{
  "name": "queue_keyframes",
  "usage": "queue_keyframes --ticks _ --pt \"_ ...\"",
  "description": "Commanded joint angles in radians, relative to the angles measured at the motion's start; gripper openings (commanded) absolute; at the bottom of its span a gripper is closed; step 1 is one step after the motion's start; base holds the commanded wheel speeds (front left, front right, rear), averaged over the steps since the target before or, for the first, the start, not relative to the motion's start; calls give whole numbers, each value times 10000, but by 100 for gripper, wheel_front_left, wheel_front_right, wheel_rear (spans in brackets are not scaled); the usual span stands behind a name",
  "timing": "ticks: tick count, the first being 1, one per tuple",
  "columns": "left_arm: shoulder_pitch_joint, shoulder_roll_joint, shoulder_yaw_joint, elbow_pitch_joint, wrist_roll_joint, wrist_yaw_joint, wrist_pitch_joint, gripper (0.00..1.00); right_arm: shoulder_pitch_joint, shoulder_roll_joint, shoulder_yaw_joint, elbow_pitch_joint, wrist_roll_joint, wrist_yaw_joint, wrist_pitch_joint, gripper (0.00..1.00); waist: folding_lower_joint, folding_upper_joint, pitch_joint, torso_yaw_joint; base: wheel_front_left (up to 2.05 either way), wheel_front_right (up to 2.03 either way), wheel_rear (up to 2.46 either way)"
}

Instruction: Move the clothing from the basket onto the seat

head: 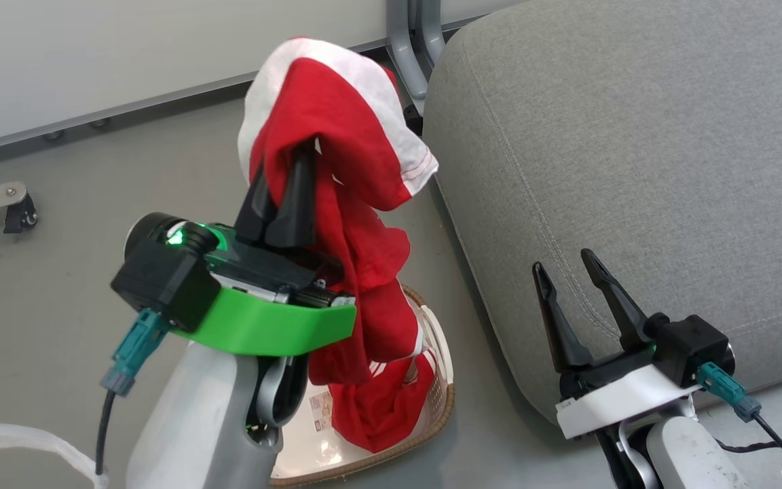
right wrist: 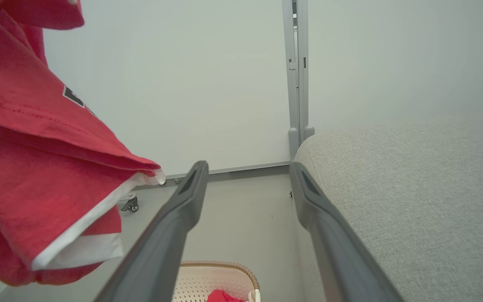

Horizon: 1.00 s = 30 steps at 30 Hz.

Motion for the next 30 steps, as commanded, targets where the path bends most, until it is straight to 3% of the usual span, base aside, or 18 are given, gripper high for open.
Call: queue_keyframes --ticks 1,20,24,30 --pt "-20 25 -101 113 125 -51 -1 0 118 2 7 -8 4 -17 -7 100 1 0 -78 -16 0 0 0" --pt "53 25 -87 291 -82 98 -2 0 207 4 253 10 159 -17 -7 100 1 0 -239 -31 0 0 0" --pt "51 26 -24 420 65 292 -2 0 138 -316 891 -248 632 -17 -7 100 1 0 -238 -9 0 0 0" --pt "-10 23 23 538 60 535 -2 0 -161 -1086 2717 -1134 1215 -17 -7 100 1 0 -275 41 0 0 0"
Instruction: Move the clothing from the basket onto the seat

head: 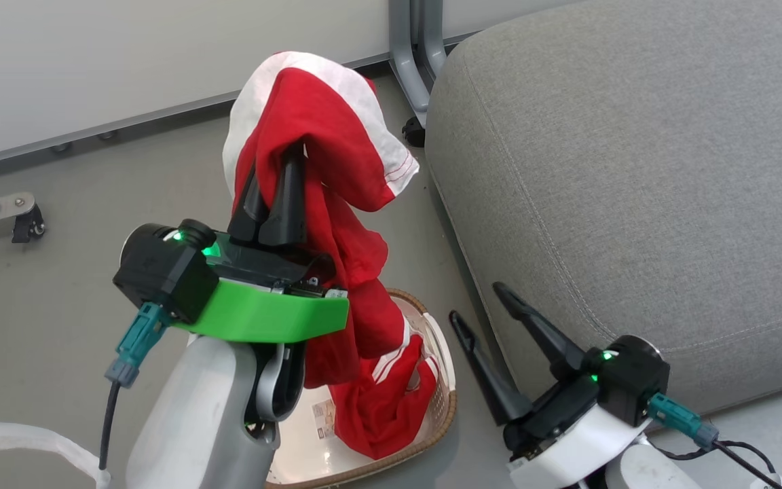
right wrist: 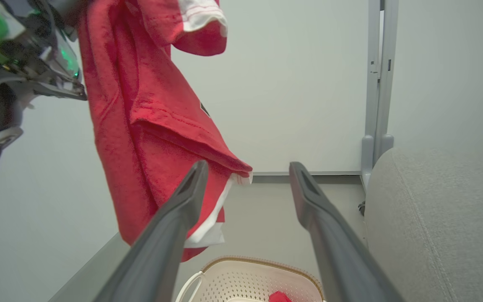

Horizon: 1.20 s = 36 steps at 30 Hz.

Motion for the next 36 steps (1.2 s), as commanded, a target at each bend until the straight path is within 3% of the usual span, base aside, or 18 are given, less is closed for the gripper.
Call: queue_keyframes --ticks 1,6,14,23,36 --pt "-12 26 21 28 80 65 -2 0 -192 -192 387 -242 136 -17 -7 100 0 0 -26 12 0 0 0" --pt "-57 26 -94 77 53 170 -2 0 -476 -401 1484 -682 362 -17 -7 100 0 0 -131 84 0 0 0" --pt "-208 26 -525 -22 -213 408 -2 0 -1034 24 2454 -289 106 -17 -7 100 0 0 -283 290 0 0 0" --pt "-259 27 -1071 -82 -379 547 -2 0 -1209 942 1752 1046 -1231 -17 -6 100 0 0 -330 547 0 0 0" --pt "-292 27 -1498 -60 -523 602 -2 0 -1584 1410 2002 2236 -2034 -17 -6 100 0 0 -334 773 0 0 0"
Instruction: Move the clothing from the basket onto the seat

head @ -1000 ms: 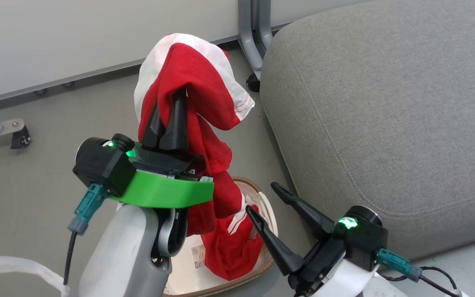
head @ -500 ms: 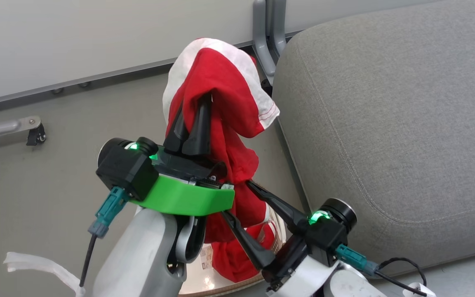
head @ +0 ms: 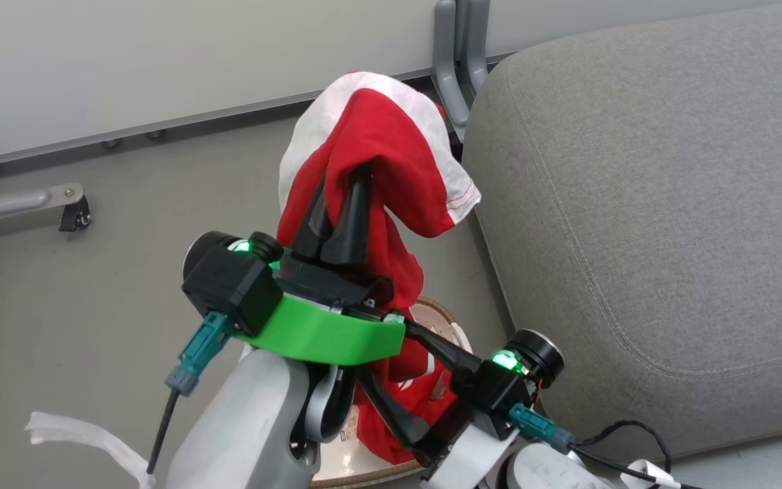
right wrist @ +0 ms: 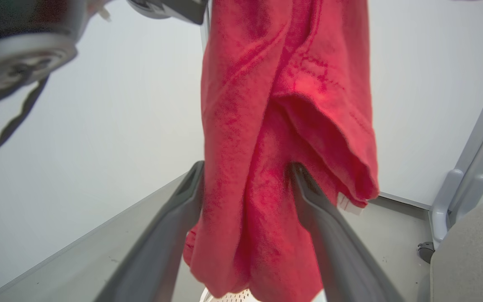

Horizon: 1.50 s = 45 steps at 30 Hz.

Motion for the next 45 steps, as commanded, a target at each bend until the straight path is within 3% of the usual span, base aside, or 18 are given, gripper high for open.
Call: queue_keyframes --ticks 1,10,21,22,23,45 --pt "-133 29 -35 24 -52 -20 -2 0 -70 59 24 66 -33 -17 -6 100 0 0 -6 12 0 0 0" --pt "-24 29 -461 107 -154 -100 -2 0 -279 225 -444 586 -294 -17 -6 100 0 0 -116 106 0 0 0" --pt "146 29 -918 203 -340 -146 -2 0 -393 224 -387 524 274 -17 -6 100 0 0 -275 278 0 0 0" --pt "161 29 -936 216 -349 -152 -2 0 -340 225 -434 536 426 -17 -6 94 0 0 -295 287 0 0 0" --pt "174 29 -949 222 -351 -153 -2 0 -298 223 -491 507 577 -17 -6 0 0 0 -312 293 0 0 0" --pt "132 29 -662 226 -268 -184 -2 0 -334 227 -652 338 884 -17 -6 0 0 0 -234 229 0 0 0"
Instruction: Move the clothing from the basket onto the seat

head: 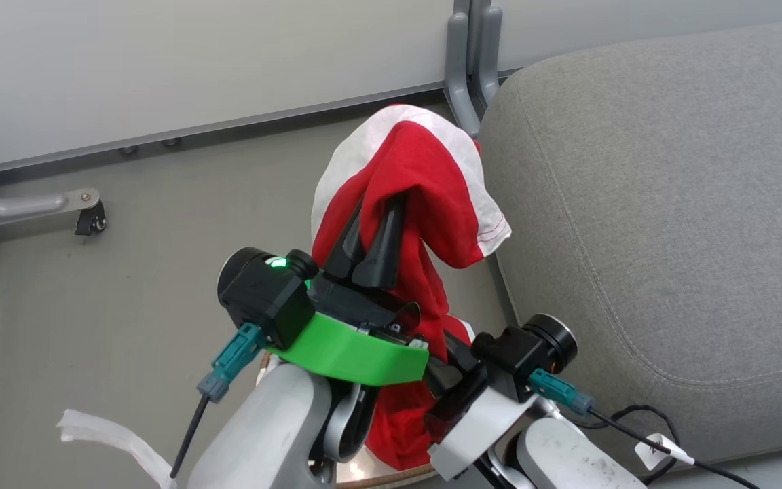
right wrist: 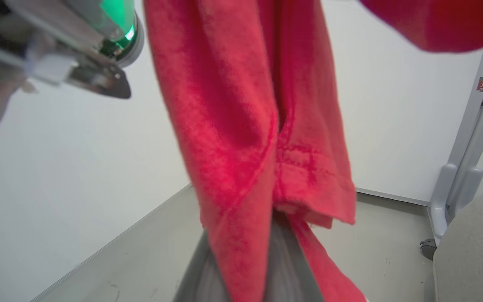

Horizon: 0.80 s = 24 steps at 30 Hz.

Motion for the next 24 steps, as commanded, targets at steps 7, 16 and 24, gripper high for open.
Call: queue_keyframes --ticks 7,16,24 --pt "-26 29 239 145 160 -95 -2 0 -56 1 -167 -252 184 -17 -6 0 0 -1 59 1 0 0 0" --pt "0 29 288 452 381 -200 -2 100 32 0 -424 -447 187 -17 -6 0 0 -1 54 -21 0 0 0" --pt "269 31 799 809 698 -409 -1 100 235 0 -723 -531 207 -17 -6 0 0 -1 -9 80 0 0 0"
